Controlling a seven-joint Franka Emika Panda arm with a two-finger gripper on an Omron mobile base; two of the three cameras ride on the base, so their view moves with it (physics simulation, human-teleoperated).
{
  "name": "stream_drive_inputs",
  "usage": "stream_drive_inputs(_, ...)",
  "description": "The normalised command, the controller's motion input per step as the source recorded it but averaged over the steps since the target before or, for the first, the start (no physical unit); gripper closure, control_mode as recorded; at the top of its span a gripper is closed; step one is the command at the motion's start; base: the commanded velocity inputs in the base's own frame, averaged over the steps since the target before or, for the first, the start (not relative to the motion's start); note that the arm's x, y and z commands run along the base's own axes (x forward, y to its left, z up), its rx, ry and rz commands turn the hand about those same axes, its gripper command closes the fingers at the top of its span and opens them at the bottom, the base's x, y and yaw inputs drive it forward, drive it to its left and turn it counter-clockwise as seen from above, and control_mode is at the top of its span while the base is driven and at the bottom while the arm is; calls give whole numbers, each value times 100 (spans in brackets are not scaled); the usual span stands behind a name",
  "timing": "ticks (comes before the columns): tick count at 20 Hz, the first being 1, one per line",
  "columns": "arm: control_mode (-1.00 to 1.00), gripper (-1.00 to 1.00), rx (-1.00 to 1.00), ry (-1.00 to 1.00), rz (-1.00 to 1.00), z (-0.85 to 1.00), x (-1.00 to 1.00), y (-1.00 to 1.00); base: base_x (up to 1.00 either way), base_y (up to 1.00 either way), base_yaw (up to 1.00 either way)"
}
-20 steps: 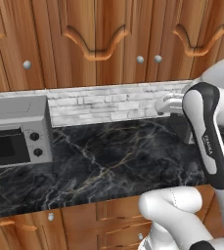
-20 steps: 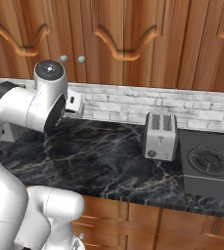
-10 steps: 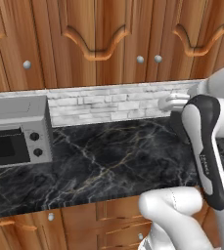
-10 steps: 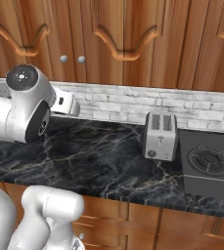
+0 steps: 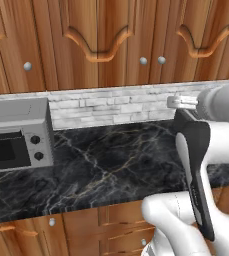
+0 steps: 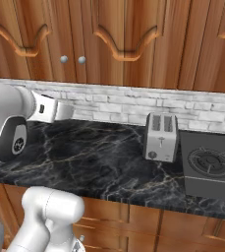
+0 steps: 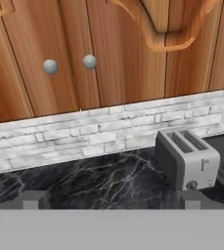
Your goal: Open the cabinet. Pick the bar soap and place it next to the sink. Then close the cabinet.
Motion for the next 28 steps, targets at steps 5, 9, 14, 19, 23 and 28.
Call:
stream_drive_inputs(5,-100,-100,8,2,-5,54,0,-39,0,0,0)
stream_drive_inputs(9,-100,-100,3,9,14,54,0,0,0,0,0)
stream_drive_inputs(14,-100,-100,0,15,28,10,0,6,0,0,0)
stream_drive_inputs(19,-100,-100,0,7,12,-2,1,18,0,0,0)
stream_drive_inputs(23,-100,-100,-1,0,-1,-6,15,17,0,0,0)
stream_drive_inputs(28,-100,-100,0,0,-7,-8,30,3,0,0,0)
